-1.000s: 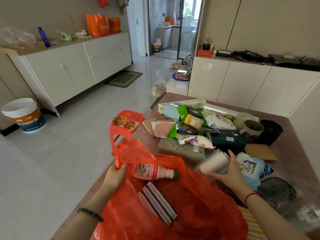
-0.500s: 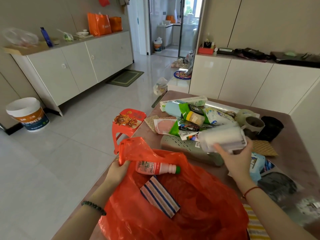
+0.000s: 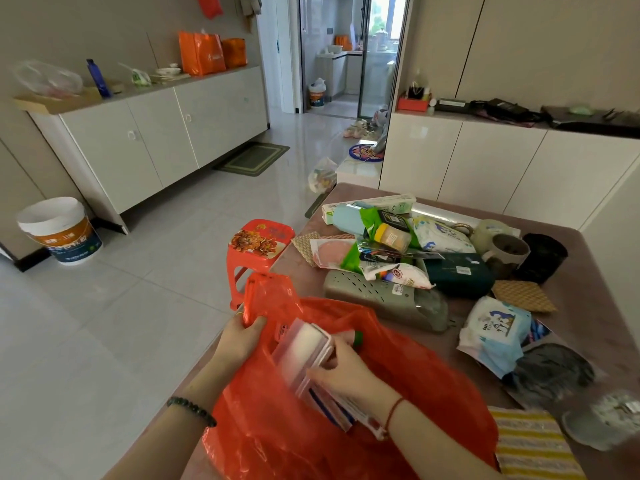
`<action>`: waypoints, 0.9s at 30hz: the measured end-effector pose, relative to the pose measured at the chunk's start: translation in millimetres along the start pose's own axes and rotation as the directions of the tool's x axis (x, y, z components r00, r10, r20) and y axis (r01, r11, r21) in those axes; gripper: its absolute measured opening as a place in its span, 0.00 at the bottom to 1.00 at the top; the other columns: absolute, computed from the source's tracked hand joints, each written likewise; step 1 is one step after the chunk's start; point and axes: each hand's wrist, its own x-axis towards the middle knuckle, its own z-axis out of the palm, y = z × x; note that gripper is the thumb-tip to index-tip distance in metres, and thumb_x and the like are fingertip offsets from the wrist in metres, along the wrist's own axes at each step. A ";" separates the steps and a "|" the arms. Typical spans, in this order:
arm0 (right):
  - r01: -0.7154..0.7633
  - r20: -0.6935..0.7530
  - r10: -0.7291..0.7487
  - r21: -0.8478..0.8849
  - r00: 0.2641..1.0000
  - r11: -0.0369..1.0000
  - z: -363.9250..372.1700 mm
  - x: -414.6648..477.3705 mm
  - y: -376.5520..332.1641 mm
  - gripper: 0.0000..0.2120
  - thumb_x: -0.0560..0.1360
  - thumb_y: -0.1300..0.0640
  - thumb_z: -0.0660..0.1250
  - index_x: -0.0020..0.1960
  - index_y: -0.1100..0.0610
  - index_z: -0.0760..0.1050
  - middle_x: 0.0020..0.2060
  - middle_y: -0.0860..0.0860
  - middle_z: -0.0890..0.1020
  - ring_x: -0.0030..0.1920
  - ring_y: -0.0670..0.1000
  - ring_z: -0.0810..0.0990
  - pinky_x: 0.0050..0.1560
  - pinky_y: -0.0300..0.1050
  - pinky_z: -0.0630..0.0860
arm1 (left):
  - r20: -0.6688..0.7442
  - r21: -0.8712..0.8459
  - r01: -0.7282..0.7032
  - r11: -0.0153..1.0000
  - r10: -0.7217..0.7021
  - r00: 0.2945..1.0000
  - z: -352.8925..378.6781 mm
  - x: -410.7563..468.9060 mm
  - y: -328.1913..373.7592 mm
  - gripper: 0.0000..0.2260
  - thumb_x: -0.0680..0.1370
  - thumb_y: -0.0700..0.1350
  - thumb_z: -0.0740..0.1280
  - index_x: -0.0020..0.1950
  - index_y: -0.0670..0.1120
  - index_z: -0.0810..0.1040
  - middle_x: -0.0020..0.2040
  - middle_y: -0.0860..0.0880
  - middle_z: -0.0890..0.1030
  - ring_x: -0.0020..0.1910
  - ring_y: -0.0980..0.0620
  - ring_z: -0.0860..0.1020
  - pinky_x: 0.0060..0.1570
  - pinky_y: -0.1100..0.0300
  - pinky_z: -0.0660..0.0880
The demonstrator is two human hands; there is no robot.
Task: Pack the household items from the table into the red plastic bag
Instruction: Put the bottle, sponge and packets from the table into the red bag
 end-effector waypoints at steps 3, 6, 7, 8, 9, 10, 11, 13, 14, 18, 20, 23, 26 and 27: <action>0.091 0.099 -0.094 0.042 0.991 0.995 18.9 4.9 3.4 0.33 0.70 0.65 0.66 0.71 0.50 0.58 0.52 0.45 0.76 0.48 0.40 0.76 0.48 0.34 0.76 | 0.000 -0.010 -0.025 1.000 0.025 1.000 0.9 -0.2 -0.2 0.08 0.79 0.44 0.61 0.40 0.52 0.73 0.35 0.51 0.78 0.36 0.51 0.77 0.47 0.51 0.76; 0.074 0.186 -0.076 0.021 0.980 0.997 20.6 -0.2 0.8 0.33 0.72 0.65 0.65 0.72 0.46 0.58 0.54 0.55 0.79 0.51 0.49 0.80 0.50 0.40 0.79 | 0.001 -0.021 -0.038 0.999 0.038 0.999 1.5 0.3 1.9 0.09 0.79 0.46 0.61 0.39 0.54 0.72 0.36 0.52 0.77 0.37 0.53 0.76 0.49 0.53 0.74; 0.079 0.148 -0.075 -0.024 0.986 0.997 15.2 -3.9 -1.0 0.29 0.73 0.64 0.65 0.71 0.49 0.62 0.54 0.56 0.80 0.52 0.51 0.80 0.53 0.42 0.78 | 0.003 -0.022 -0.035 0.999 0.035 0.999 1.6 0.8 2.4 0.10 0.79 0.46 0.60 0.38 0.54 0.72 0.36 0.52 0.77 0.37 0.52 0.76 0.49 0.52 0.74; 0.104 0.045 -0.099 -0.105 0.994 0.989 6.6 -8.2 -2.2 0.25 0.74 0.62 0.65 0.69 0.51 0.65 0.55 0.54 0.80 0.53 0.50 0.79 0.55 0.41 0.77 | 0.002 -0.022 -0.034 0.999 0.034 0.999 1.3 1.7 2.4 0.10 0.79 0.46 0.60 0.38 0.53 0.72 0.35 0.52 0.77 0.37 0.51 0.77 0.49 0.52 0.74; 0.131 -0.100 -0.158 -0.233 0.982 0.964 -5.6 -12.2 -1.3 0.24 0.74 0.61 0.64 0.69 0.52 0.66 0.58 0.52 0.78 0.56 0.48 0.76 0.59 0.41 0.74 | -0.001 -0.015 -0.033 0.999 0.033 0.999 0.9 2.7 2.3 0.11 0.80 0.46 0.59 0.37 0.53 0.72 0.35 0.51 0.77 0.37 0.49 0.77 0.49 0.51 0.74; 0.114 -0.239 -0.233 -0.426 0.943 0.898 -20.4 -17.1 2.1 0.25 0.74 0.59 0.65 0.70 0.52 0.64 0.64 0.52 0.74 0.62 0.49 0.72 0.66 0.43 0.69 | -0.004 -0.006 -0.034 0.999 0.034 0.999 0.3 2.9 2.2 0.10 0.80 0.47 0.59 0.38 0.52 0.72 0.35 0.50 0.77 0.38 0.48 0.77 0.49 0.52 0.74; 0.013 -0.322 -0.278 -0.632 0.905 0.775 -36.6 -22.5 8.4 0.29 0.74 0.56 0.65 0.72 0.51 0.59 0.70 0.53 0.68 0.69 0.52 0.66 0.71 0.47 0.62 | -0.006 -0.004 -0.034 0.999 0.034 0.999 0.7 2.4 2.4 0.10 0.80 0.47 0.59 0.39 0.50 0.73 0.37 0.49 0.78 0.39 0.47 0.77 0.48 0.53 0.74; -0.246 -0.382 -0.168 -0.815 0.909 0.524 -68.2 -36.7 18.9 0.41 0.73 0.48 0.66 0.76 0.51 0.45 0.75 0.57 0.55 0.75 0.58 0.54 0.73 0.57 0.52 | 0.005 -0.007 -0.029 1.000 0.029 1.000 3.0 1.8 3.3 0.10 0.80 0.49 0.59 0.48 0.45 0.76 0.43 0.46 0.78 0.44 0.45 0.77 0.49 0.55 0.72; -0.339 -0.394 -0.028 -0.821 0.919 0.459 -80.1 -43.0 27.7 0.44 0.72 0.46 0.66 0.76 0.51 0.40 0.75 0.58 0.54 0.74 0.59 0.54 0.72 0.58 0.53 | 0.007 0.001 -0.019 1.000 0.019 1.000 4.4 0.0 5.3 0.13 0.80 0.50 0.58 0.55 0.42 0.75 0.46 0.44 0.77 0.47 0.45 0.77 0.50 0.55 0.71; -0.392 -0.422 0.113 -0.664 0.900 0.637 -116.0 -57.3 69.5 0.18 0.76 0.60 0.58 0.66 0.56 0.65 0.58 0.54 0.78 0.57 0.54 0.77 0.57 0.49 0.75 | 0.045 0.006 0.047 0.999 -0.047 0.998 13.6 -5.3 16.0 0.19 0.80 0.51 0.57 0.62 0.40 0.74 0.57 0.38 0.78 0.56 0.40 0.77 0.53 0.55 0.69; -0.344 -0.493 0.114 -0.408 0.863 0.846 -134.4 -58.9 69.0 0.11 0.76 0.64 0.58 0.47 0.53 0.77 0.50 0.57 0.82 0.54 0.57 0.79 0.55 0.50 0.75 | 0.066 -0.031 0.040 0.999 -0.038 0.997 20.3 -7.4 25.7 0.15 0.80 0.50 0.57 0.52 0.41 0.78 0.53 0.39 0.79 0.49 0.42 0.78 0.53 0.54 0.71; -0.195 -0.628 0.121 -0.050 0.769 0.979 -165.1 -62.3 43.0 0.12 0.77 0.64 0.58 0.51 0.58 0.80 0.49 0.59 0.80 0.55 0.59 0.76 0.55 0.48 0.70 | 0.075 -0.130 0.023 0.991 -0.013 0.997 33.3 -10.6 46.9 0.14 0.80 0.47 0.58 0.35 0.46 0.72 0.36 0.46 0.77 0.33 0.51 0.74 0.36 0.59 0.74; 0.058 -0.687 0.003 0.066 0.727 0.996 -180.1 -68.1 5.0 0.12 0.78 0.60 0.58 0.51 0.49 0.79 0.48 0.52 0.77 0.55 0.53 0.74 0.54 0.45 0.67 | 0.113 -0.301 0.000 0.954 0.035 0.993 34.7 -11.5 72.0 0.12 0.80 0.47 0.58 0.43 0.42 0.76 0.25 0.49 0.79 0.25 0.54 0.77 0.23 0.68 0.73; 0.122 -0.706 -0.041 0.064 0.707 0.991 -180.9 -68.9 -5.9 0.12 0.79 0.60 0.58 0.52 0.49 0.78 0.50 0.49 0.76 0.55 0.51 0.72 0.54 0.44 0.66 | 0.122 -0.365 0.001 0.931 0.047 0.991 32.8 -7.8 77.9 0.14 0.79 0.49 0.59 0.48 0.40 0.78 0.27 0.49 0.81 0.27 0.53 0.79 0.28 0.67 0.77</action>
